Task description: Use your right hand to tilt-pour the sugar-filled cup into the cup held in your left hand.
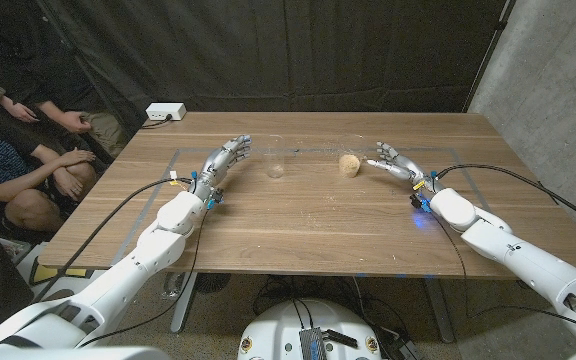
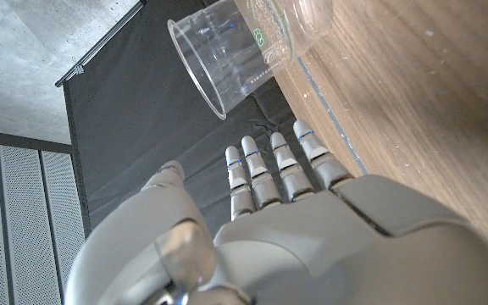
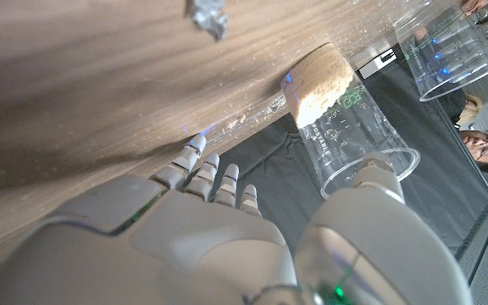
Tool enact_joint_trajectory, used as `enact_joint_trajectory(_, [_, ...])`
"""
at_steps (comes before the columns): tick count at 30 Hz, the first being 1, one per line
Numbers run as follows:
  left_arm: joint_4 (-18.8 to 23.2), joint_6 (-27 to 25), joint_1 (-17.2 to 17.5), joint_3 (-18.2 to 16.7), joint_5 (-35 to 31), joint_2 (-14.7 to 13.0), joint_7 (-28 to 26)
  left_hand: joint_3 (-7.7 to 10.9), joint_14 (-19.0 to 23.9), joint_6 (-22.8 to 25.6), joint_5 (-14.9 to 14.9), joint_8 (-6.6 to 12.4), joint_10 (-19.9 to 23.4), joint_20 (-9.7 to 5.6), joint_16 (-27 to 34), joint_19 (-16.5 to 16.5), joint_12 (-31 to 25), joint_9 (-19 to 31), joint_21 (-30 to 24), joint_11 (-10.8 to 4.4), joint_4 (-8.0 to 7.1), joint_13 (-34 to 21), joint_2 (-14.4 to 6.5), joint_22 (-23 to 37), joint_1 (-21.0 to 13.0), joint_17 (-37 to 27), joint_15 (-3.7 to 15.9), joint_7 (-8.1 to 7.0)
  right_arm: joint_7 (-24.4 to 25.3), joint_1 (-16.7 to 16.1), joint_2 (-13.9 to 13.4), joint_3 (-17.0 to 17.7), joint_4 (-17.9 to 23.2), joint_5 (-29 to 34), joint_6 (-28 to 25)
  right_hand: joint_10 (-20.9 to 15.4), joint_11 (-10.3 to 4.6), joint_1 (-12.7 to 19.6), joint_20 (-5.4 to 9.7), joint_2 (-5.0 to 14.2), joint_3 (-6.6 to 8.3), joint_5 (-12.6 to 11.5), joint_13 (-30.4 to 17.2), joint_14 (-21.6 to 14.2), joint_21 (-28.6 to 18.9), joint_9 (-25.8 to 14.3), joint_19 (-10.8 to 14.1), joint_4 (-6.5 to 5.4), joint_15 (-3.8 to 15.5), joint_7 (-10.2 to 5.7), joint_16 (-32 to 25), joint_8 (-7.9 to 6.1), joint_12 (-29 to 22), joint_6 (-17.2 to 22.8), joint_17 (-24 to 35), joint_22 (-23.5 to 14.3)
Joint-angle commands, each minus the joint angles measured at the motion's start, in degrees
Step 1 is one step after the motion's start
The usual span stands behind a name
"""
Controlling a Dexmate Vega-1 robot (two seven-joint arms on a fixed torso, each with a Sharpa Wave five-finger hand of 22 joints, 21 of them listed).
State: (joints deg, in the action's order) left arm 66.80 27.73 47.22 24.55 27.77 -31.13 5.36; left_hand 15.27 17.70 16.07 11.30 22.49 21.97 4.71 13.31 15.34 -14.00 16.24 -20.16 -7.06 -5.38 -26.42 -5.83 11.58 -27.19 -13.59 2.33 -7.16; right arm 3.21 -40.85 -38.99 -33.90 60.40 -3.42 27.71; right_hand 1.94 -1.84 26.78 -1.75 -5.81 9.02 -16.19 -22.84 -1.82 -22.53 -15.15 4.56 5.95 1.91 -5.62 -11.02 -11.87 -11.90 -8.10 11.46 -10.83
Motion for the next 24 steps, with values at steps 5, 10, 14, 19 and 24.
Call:
enact_joint_trajectory(5, [-3.45, 1.67, -1.62, 0.22, 0.82, 0.95, 2.15, 0.46, 0.57, 0.57, 0.25, 0.28, 0.56, 0.13, -0.24, 0.25, 0.21, -0.05, 0.23, -0.05, -0.08, -0.17, 0.41, 0.12, 0.06, 0.03, 5.23, 0.13, -0.98, -0.89, -0.38, -0.19, 4.06, -0.16, -3.68, 1.32, 0.63, 0.62, -0.94, -0.39, -0.26, -0.47, 0.13, 0.91, 0.52, -0.05, -0.22, 0.72, 3.65, 0.27, 0.2, -0.31, 0.24, -0.75, -0.02, -0.2])
enact_joint_trajectory(10, [-4.24, 2.19, -1.78, 0.21, 1.08, 1.11, 2.72, 0.48, 0.54, 0.57, 0.25, 0.27, 0.64, 0.12, -0.26, 0.27, 0.2, -0.05, 0.23, -0.15, -0.08, -0.17, 0.42, 0.12, 0.09, 0.03, 5.22, 0.13, -0.85, -1.66, -0.61, -0.05, 6.04, -0.36, -5.53, 1.88, 1.02, 0.62, -1.31, -0.72, -0.44, -0.51, 0.21, 1.17, 0.7, 0.0, -0.38, 0.82, 3.21, 0.47, 0.22, -0.29, 0.34, -0.96, -0.03, -0.2])
enact_joint_trajectory(14, [-4.96, 2.56, -2.04, 0.2, 1.33, 1.2, 3.33, 0.5, 0.64, 0.52, 0.25, 0.24, 0.58, 0.04, -0.23, 0.22, 0.24, -0.06, 0.26, -0.18, -0.09, -0.18, 0.41, 0.12, 0.14, 0.03, 5.22, 0.12, -0.56, -2.14, -0.58, 0.02, 7.12, -0.44, -6.63, 2.23, 1.14, 0.53, -1.56, -0.92, -0.58, -0.54, 0.26, 1.42, 0.83, 0.02, -0.52, 0.84, 3.04, 0.68, 0.25, -0.22, 0.38, -1.25, -0.02, -0.21])
enact_joint_trajectory(19, [-5.86, 3.05, -2.32, 0.08, 1.71, 1.18, 4.17, 0.52, 0.56, 0.46, 0.25, 0.22, 0.65, 0.08, -0.28, 0.29, 0.23, -0.06, 0.24, -0.15, -0.1, -0.18, 0.41, 0.12, 0.17, 0.03, 5.2, 0.07, 0.0, -2.49, -0.27, 0.01, 8.17, -0.39, -7.82, 2.5, 1.28, 0.42, -1.9, -1.09, -0.72, -0.56, 0.31, 1.65, 0.96, 0.05, -0.67, 0.84, 2.59, 0.88, 0.27, -0.23, 0.4, -1.33, -0.01, -0.21])
enact_joint_trajectory(24, [-7.12, 3.74, -2.72, -0.01, 2.06, 1.32, 5.07, 0.55, 0.59, 0.48, 0.24, 0.22, 0.55, 0.12, -0.28, 0.28, 0.29, -0.07, 0.26, -0.01, -0.1, -0.19, 0.39, 0.13, 0.21, 0.03, 5.24, 0.04, 0.69, -2.71, 0.3, -0.18, 8.86, -0.18, -8.84, 2.69, 1.69, 0.26, -2.2, -1.22, -0.87, -0.59, 0.39, 1.84, 1.16, 0.09, -0.93, 0.81, 2.39, 1.02, 0.24, -0.24, 0.34, -1.47, 0.01, -0.22])
